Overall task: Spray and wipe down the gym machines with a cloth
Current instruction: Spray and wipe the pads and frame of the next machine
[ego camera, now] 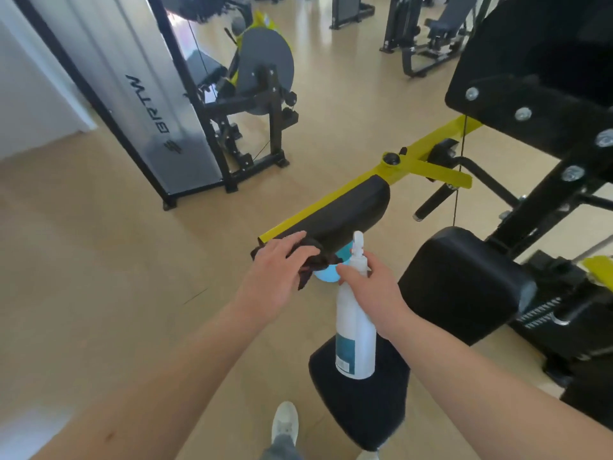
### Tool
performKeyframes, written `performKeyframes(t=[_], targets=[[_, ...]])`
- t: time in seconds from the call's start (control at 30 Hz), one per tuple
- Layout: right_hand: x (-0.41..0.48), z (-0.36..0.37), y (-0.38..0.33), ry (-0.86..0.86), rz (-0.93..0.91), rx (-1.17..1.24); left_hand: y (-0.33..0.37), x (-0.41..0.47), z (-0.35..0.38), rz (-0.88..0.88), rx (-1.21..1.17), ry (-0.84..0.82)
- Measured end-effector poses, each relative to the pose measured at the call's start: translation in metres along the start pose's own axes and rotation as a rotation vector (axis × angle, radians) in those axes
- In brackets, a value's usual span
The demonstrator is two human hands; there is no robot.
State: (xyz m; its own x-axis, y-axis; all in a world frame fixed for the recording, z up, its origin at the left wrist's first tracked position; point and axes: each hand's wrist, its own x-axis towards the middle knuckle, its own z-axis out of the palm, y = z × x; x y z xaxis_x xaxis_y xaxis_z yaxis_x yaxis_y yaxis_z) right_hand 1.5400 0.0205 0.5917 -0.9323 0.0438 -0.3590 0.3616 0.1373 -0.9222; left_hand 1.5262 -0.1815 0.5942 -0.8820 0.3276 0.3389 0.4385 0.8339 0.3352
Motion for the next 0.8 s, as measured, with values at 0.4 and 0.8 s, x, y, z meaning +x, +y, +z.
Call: performKeyframes(t=[0.4,0.8], targets=[[-0.034,-0.010,-0.011,-0.217,-0.153,-0.065,0.045,-0.001,-0.028,-0.537,-0.233,-0.012],[-0.050,-0.032,-0.021,-0.344,-0.091,-0.050,0.064,0.018,-0.047,-0.612,-0.499,-0.227]])
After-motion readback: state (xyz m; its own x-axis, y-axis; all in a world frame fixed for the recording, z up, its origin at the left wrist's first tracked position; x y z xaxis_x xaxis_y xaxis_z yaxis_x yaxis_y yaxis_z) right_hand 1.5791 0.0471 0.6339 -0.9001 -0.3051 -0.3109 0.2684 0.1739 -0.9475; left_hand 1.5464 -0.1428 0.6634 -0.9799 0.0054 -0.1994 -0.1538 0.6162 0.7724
